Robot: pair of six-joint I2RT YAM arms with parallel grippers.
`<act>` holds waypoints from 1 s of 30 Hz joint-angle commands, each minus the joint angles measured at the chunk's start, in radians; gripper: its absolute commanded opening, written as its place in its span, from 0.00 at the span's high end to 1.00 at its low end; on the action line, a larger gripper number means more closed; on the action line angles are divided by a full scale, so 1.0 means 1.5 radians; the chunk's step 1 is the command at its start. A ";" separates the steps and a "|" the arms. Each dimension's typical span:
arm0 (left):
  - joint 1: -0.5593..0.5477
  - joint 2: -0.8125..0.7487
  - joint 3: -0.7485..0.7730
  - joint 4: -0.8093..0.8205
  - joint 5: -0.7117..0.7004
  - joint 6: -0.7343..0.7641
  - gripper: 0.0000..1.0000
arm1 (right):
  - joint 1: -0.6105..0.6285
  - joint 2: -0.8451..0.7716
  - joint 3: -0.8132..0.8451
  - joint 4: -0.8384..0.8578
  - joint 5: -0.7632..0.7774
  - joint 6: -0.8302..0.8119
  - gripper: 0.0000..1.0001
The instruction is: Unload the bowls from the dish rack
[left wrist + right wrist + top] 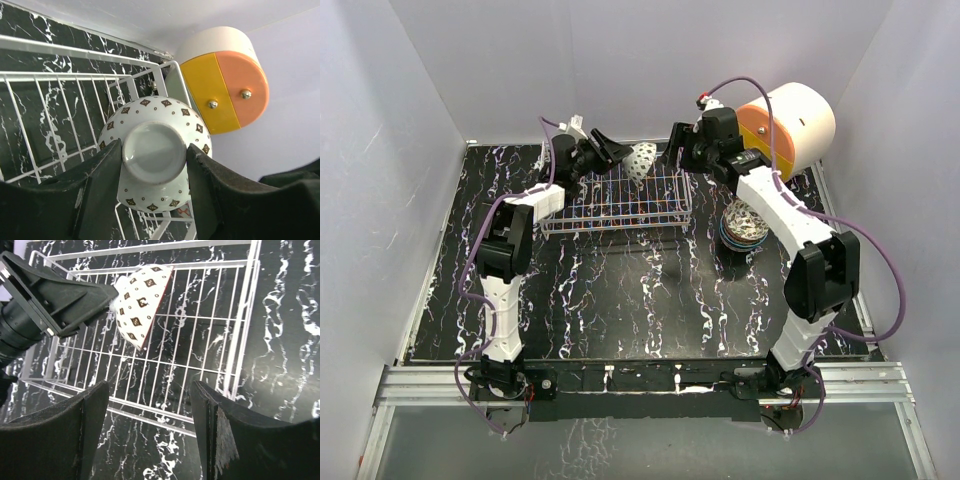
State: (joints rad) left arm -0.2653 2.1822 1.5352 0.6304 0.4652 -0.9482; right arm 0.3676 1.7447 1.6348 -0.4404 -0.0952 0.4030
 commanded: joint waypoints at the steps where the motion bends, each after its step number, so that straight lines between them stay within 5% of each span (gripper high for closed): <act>1: 0.011 -0.062 -0.014 0.110 0.052 -0.080 0.75 | -0.020 0.026 0.041 0.088 -0.089 0.054 0.32; 10: 0.012 -0.036 -0.052 0.292 0.060 -0.210 0.75 | -0.086 0.037 -0.042 0.284 -0.281 0.189 0.34; 30: 0.012 0.001 -0.061 0.406 0.054 -0.292 0.75 | -0.090 0.145 -0.039 0.493 -0.413 0.335 0.38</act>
State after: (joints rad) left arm -0.2504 2.1918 1.4380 1.1160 0.5495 -1.3525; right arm 0.2317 1.9610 1.5593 0.1631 -0.6735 0.8631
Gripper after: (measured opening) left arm 0.482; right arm 0.621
